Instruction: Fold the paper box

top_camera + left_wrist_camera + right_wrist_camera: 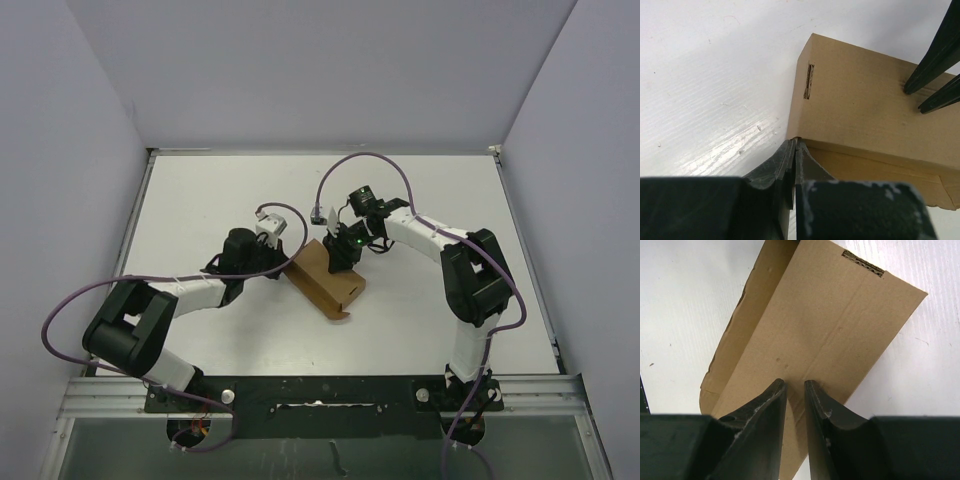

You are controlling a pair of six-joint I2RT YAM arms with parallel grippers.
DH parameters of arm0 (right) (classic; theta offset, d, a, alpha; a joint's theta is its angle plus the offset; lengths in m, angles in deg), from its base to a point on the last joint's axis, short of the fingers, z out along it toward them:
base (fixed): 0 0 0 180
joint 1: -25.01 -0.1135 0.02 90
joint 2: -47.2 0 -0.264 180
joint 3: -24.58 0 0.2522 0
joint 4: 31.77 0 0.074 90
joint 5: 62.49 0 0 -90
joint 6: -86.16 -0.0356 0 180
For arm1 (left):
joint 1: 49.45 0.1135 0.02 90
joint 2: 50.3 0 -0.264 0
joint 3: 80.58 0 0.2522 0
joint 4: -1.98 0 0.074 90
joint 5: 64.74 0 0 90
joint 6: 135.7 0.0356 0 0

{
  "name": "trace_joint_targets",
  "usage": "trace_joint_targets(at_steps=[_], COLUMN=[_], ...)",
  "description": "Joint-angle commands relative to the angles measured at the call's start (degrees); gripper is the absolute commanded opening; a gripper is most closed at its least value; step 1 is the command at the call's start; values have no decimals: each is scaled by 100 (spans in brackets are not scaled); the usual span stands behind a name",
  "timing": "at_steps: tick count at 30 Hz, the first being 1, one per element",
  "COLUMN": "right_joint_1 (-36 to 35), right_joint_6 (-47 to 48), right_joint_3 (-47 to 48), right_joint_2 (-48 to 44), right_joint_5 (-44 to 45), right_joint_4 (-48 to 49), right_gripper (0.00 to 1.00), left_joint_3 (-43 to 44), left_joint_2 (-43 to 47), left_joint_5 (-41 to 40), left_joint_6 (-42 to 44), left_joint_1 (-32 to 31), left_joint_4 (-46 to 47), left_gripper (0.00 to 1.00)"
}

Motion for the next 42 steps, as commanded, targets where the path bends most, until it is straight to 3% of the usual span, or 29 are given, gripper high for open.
trace_joint_targets(at_steps=[1, 8, 17, 20, 31, 42], right_joint_1=[-90, -87, -28, 27, 487, 851], right_joint_6=[29, 5, -46, -57, 441, 1144], right_joint_3=[-52, -44, -39, -48, -236, -475], right_joint_2=[263, 233, 4, -118, -730, -1146], right_joint_5=[255, 208, -80, -259, -1376, -1473], right_joint_4=[-10, -18, -11, -2, -228, -587], right_gripper=[25, 25, 27, 28, 31, 37], left_joint_3=[220, -213, -815, -1075, -1041, -521], left_joint_2=[232, 1187, 2404, 2583, 1781, 1438], left_joint_5=[176, -66, -78, -319, 222, 495], left_joint_6=[-411, -922, -1863, -1984, -1662, -1839], left_joint_1=[43, 65, 79, 94, 745, 892], left_joint_4=[303, -117, -839, -928, -334, 160], left_gripper=[3, 19, 23, 31, 39, 39])
